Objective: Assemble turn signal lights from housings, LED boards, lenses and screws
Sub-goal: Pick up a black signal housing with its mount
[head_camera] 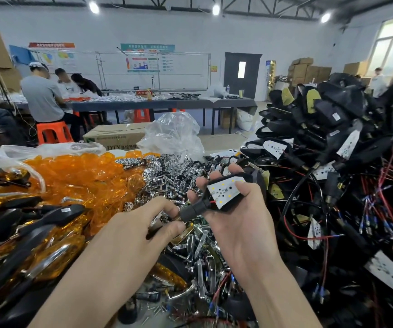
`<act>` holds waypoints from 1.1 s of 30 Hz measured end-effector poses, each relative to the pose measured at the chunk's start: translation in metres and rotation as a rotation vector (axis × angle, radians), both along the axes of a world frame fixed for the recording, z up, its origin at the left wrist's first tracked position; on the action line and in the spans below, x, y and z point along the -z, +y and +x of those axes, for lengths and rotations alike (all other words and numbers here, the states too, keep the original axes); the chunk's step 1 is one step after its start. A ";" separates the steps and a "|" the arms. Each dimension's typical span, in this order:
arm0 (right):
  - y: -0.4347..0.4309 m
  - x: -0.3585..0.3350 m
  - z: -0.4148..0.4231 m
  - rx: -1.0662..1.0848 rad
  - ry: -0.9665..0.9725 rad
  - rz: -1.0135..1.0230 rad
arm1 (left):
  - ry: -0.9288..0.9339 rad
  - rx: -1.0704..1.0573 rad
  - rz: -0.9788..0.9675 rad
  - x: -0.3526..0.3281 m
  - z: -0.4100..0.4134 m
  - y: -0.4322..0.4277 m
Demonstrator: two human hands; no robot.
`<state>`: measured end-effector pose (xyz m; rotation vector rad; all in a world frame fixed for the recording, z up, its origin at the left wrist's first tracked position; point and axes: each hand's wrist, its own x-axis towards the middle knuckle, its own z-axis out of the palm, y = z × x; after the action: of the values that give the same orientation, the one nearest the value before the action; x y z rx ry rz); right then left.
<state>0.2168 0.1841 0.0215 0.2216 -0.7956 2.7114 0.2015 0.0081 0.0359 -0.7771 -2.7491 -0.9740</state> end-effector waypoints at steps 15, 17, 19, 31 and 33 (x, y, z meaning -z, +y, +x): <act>-0.002 -0.003 -0.006 0.068 -0.054 -0.013 | -0.030 0.053 -0.008 -0.002 0.004 0.003; -0.003 -0.001 -0.006 0.162 -0.050 0.041 | -0.028 0.058 -0.013 -0.003 0.004 0.004; -0.002 0.002 -0.007 0.259 -0.040 0.099 | -0.033 0.058 -0.023 -0.002 0.004 0.005; 0.035 -0.001 -0.003 0.417 -0.098 0.002 | -0.239 -0.006 -0.151 -0.010 0.006 -0.028; 0.029 0.002 -0.005 0.380 -0.095 0.016 | -0.227 -0.059 -0.109 -0.007 -0.004 -0.027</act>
<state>0.2122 0.2126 0.0199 -0.0528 -0.7939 2.3710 0.1978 -0.0190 0.0430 -0.6312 -3.0221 -0.9628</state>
